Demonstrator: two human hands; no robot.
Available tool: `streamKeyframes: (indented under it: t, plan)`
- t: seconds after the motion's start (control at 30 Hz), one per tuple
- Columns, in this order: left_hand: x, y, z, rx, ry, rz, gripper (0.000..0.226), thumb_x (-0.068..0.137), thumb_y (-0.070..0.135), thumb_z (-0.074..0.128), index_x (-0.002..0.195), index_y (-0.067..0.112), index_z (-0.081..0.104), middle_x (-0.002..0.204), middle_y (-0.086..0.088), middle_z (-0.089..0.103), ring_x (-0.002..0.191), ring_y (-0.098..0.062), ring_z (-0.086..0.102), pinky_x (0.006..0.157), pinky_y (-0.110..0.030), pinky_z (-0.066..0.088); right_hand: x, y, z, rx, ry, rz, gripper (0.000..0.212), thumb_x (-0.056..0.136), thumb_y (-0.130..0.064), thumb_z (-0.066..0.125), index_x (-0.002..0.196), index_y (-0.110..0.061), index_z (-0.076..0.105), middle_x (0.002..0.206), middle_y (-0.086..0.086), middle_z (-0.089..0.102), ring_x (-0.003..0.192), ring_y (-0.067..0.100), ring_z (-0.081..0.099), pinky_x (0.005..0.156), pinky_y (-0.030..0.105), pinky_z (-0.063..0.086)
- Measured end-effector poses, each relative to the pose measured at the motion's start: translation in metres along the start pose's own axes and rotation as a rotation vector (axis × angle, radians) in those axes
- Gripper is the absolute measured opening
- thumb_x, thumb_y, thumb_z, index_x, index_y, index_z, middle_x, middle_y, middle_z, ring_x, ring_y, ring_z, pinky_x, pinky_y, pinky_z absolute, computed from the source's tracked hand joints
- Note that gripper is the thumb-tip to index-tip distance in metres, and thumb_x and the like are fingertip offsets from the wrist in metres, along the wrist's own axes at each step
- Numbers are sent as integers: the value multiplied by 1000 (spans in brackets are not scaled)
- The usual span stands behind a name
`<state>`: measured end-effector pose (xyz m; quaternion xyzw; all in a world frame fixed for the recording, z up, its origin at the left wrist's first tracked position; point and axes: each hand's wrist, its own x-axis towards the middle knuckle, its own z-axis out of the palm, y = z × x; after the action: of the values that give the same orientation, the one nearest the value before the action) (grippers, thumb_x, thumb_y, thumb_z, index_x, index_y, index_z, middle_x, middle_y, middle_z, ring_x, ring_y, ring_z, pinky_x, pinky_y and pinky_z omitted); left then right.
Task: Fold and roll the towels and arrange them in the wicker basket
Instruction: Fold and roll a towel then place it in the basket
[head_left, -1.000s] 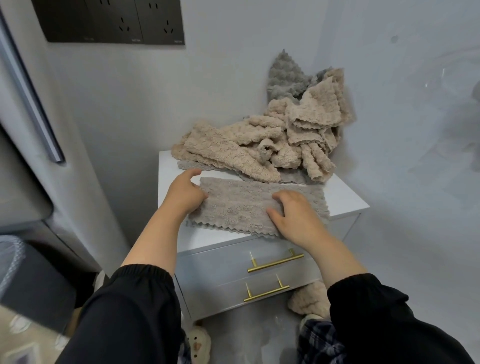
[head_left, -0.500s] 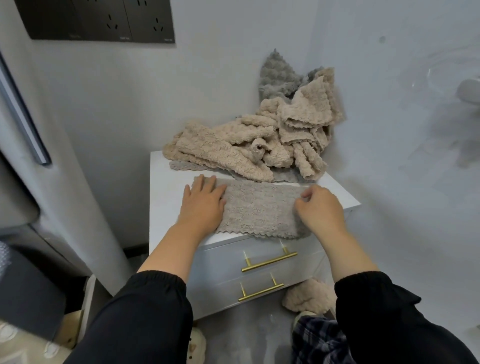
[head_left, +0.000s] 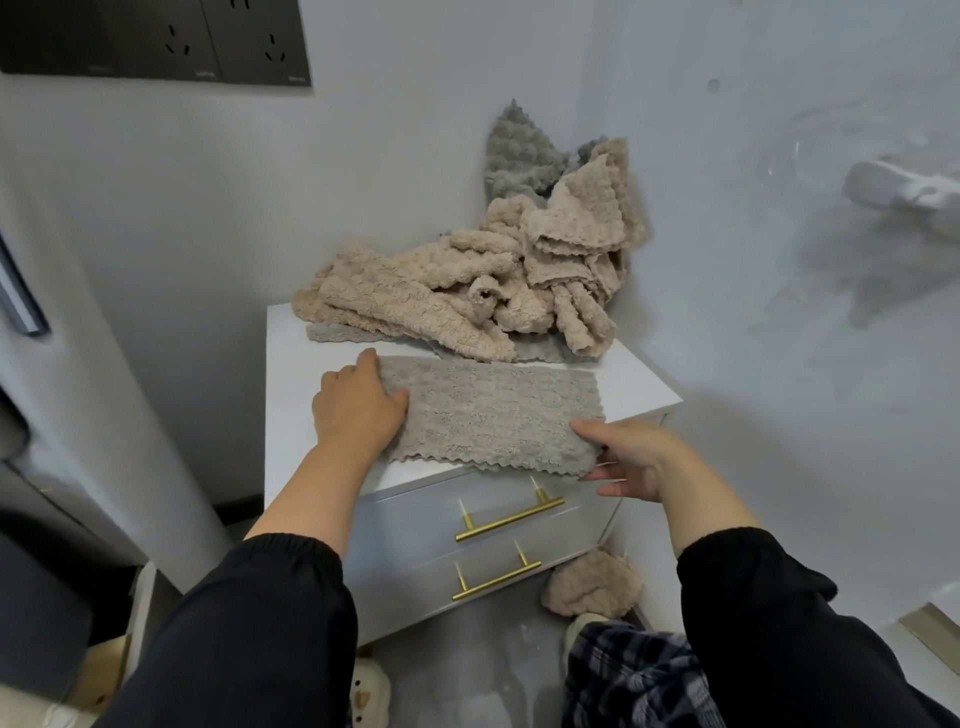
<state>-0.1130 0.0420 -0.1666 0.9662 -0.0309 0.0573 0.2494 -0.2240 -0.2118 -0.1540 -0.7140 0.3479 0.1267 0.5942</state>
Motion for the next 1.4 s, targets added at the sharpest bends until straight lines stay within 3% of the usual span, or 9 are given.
streamKeyframes:
  t: [0.17,0.33,0.57,0.67,0.83,0.9,1.03,1.23,1.4]
  plan:
    - [5,1,-11,-208,5,-146,69,84,21,65,144,15,31,128,-15,52,118,-34,49,89,-36,40,0,-8,-12,160,-10,-44,30,86,-35,66,106,-14,58,90,5,66,78,20,62,60,34,53]
    - [8,-6,-11,-355,46,-198,49,83,12,62,130,16,53,117,-10,62,107,-28,57,82,-29,40,-3,-11,-14,227,5,-50,28,95,-44,51,94,-17,58,86,6,67,73,22,65,48,31,57]
    - [9,-14,-10,-483,152,-268,34,84,6,63,117,14,63,109,-11,66,100,-25,59,77,-28,40,-1,-13,-13,98,94,-135,12,90,-6,63,81,-3,56,78,13,64,68,24,61,59,35,54]
    - [4,-15,-7,-359,207,-189,28,87,7,59,113,16,65,103,-9,67,98,-28,60,75,-30,41,-2,-14,-12,86,97,-176,13,83,7,65,77,0,56,88,17,64,82,30,62,81,46,55]
    - [-3,-5,-4,32,284,59,42,82,-3,55,122,10,61,128,-16,52,116,-36,45,84,-43,41,-5,-14,-16,-142,221,-196,29,80,-1,73,67,-6,47,73,14,55,62,23,55,61,35,55]
    - [-5,4,-3,57,311,195,42,79,-4,57,120,5,63,131,-21,50,121,-40,41,89,-48,39,-5,-13,-20,-194,222,-167,23,81,-11,75,75,0,54,85,20,63,65,25,60,64,35,57]
    - [-11,30,4,72,181,413,32,94,20,53,122,8,61,136,-16,50,128,-34,38,102,-45,35,-4,-11,-26,-126,171,-119,35,81,-21,75,100,4,59,90,15,63,65,20,59,66,34,56]
    - [-22,39,19,183,-191,436,54,100,50,24,148,26,29,159,0,16,147,-24,5,119,-47,8,1,-1,-27,22,15,-7,21,82,-23,74,88,-11,58,83,4,53,71,17,51,72,34,48]
    - [-18,35,20,325,-290,430,65,96,61,23,152,31,13,161,2,4,148,-23,-2,118,-48,2,4,7,-21,1,-1,8,13,83,-16,72,81,-12,59,78,1,60,70,14,54,78,31,43]
